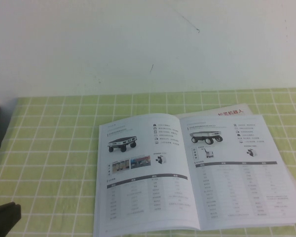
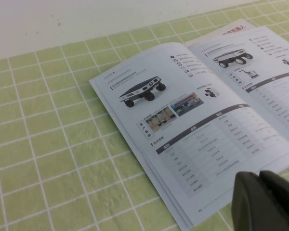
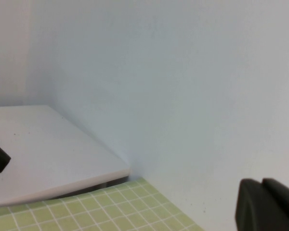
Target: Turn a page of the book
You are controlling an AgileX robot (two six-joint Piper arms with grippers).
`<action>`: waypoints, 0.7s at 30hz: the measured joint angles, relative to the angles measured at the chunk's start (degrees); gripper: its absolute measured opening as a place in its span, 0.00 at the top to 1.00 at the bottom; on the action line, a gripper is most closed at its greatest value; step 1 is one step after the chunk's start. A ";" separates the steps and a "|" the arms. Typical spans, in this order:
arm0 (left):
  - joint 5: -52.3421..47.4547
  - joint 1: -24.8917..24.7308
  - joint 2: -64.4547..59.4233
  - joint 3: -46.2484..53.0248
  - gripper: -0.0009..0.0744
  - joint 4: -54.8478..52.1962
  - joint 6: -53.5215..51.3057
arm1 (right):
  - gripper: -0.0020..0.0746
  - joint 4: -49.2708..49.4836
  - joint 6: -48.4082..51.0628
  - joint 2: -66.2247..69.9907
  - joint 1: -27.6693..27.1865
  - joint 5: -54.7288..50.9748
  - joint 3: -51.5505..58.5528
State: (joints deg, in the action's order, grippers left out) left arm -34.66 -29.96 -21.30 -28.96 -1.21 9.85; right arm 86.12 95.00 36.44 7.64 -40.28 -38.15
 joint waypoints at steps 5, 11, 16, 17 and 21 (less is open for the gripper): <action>0.00 0.00 0.00 0.00 0.99 0.00 0.00 | 0.98 -2.89 -2.18 0.00 0.00 -0.71 0.00; -0.14 0.00 0.00 0.00 0.99 0.00 0.00 | 0.98 -12.98 -2.55 -2.29 0.00 2.73 0.47; -0.14 0.00 0.00 0.00 0.99 0.00 0.00 | 0.98 -20.82 -3.53 -11.31 0.00 6.12 0.48; -0.14 0.00 0.00 0.00 0.99 0.00 0.00 | 0.98 -22.47 -4.49 -13.28 0.00 7.03 0.71; -0.14 0.00 0.00 0.00 0.99 0.00 0.00 | 0.98 -26.49 -7.71 -18.62 0.00 13.21 3.87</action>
State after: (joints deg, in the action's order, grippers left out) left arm -34.80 -29.96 -21.30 -28.96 -1.21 9.85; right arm 59.62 87.29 17.82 7.64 -27.07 -34.28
